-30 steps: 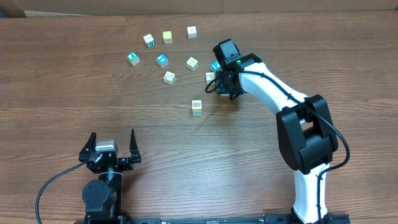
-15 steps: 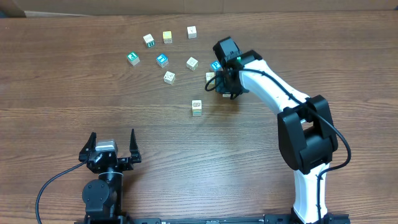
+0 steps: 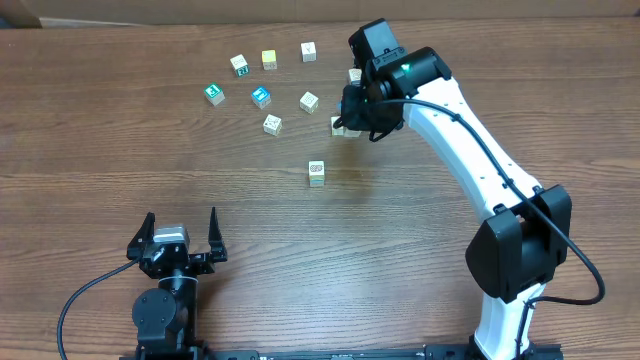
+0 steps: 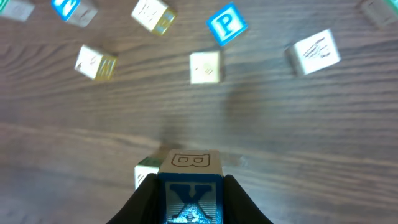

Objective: Form a tower
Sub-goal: 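Carry the X block with the right gripper over the B-H stack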

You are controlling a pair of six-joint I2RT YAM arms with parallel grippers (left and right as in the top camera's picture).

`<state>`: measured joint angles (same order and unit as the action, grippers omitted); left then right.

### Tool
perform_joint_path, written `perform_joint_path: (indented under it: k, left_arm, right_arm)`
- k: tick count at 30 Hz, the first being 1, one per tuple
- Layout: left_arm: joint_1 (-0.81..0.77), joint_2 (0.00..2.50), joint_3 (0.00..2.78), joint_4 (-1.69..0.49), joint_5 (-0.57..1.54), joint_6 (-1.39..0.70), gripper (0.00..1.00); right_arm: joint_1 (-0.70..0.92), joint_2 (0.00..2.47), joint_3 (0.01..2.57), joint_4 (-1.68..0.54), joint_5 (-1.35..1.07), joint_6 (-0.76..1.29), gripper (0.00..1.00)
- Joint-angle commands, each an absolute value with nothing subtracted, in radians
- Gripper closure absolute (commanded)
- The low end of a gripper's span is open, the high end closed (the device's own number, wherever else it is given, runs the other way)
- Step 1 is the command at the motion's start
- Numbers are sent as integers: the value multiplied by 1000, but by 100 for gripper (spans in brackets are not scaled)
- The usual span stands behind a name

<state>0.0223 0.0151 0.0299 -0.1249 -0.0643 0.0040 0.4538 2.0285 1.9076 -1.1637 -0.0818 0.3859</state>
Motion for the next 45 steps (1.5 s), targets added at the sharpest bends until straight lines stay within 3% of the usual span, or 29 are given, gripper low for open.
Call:
perform_joint_path:
  k: [1, 19, 45]
  left_arm:
    - [32, 6, 36, -138, -78, 23, 1]
    - [32, 6, 36, -138, -78, 23, 0]
    - [32, 6, 36, -138, -78, 23, 0]
  right_arm:
    - [495, 2010, 1925, -1169, -113, 384, 77]
    - [662, 2011, 1865, -1164, 46, 466, 77]
    - [687, 2011, 1702, -996, 133, 546, 77]
